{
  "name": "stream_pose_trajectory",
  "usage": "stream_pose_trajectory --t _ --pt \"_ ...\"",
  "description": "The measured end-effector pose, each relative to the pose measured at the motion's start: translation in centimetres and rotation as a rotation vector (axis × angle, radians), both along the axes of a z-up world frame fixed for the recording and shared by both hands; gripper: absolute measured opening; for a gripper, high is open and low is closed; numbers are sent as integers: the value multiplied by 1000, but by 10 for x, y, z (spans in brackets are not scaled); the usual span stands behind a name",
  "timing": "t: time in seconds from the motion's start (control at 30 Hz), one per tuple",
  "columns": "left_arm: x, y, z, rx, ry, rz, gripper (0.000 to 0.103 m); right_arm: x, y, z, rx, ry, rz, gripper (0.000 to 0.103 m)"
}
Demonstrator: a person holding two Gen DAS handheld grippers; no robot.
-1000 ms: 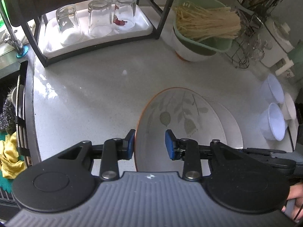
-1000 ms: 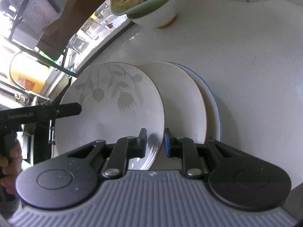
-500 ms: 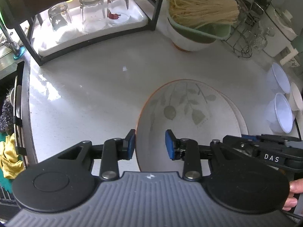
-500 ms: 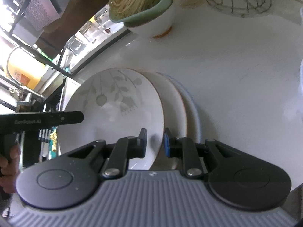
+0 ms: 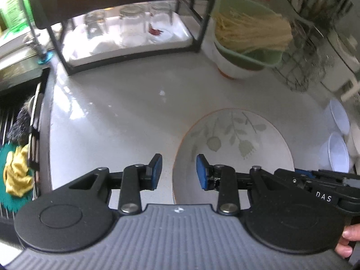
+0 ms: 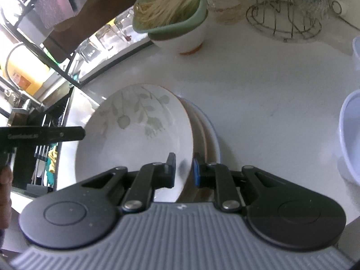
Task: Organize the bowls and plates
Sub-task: 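Lower the leaf plate onto the stack and open both grippers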
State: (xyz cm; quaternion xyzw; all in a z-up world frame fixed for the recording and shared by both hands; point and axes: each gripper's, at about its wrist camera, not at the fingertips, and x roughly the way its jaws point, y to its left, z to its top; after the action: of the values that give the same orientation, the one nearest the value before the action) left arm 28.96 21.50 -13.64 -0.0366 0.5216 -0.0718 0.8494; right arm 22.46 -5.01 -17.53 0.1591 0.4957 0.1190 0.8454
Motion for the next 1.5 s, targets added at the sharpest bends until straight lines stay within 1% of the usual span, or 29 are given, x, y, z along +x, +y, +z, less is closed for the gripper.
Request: stream_pose_trajectory --t 0.07,0.13,0.3,0.43,0.53,0.73,1.03,1.17,1.3,1.37,1.4,1.5 --pt "-7 0 5 -16 -18 43 38 0 -4 1 10 -1 2 18" --pt "-13 -1 11 -29 -45 78 38 -1 -4 4 -3 -24 19 18" --pt "-27 -10 21 -47 -76 136 38 -1 -8 12 -23 -58 68 19" --pt "-38 -24 28 -41 -95 140 38 -2 -9 17 -82 -87 104 19" --pt "-46 -31 31 -36 -104 142 38 -2 -17 18 -47 -94 111 18" --pt "-61 -43 41 -40 -129 155 38 -6 -22 30 -33 -138 125 18" --pt "-88 -66 78 -49 -218 146 38 -28 -48 71 -23 -260 115 18" --pt "-100 -79 87 -37 -248 154 39 -43 -61 92 -23 -316 112 18" --pt "-115 -92 93 -49 -271 152 40 -60 -73 108 -34 -370 120 18" --pt "-123 -98 96 -51 -283 154 42 -69 -79 115 -40 -392 124 18" --pt "-128 -102 97 -53 -288 155 46 -73 -83 117 -40 -399 124 18" --pt "-141 -114 99 -50 -305 163 52 -86 -95 123 -49 -422 123 18"
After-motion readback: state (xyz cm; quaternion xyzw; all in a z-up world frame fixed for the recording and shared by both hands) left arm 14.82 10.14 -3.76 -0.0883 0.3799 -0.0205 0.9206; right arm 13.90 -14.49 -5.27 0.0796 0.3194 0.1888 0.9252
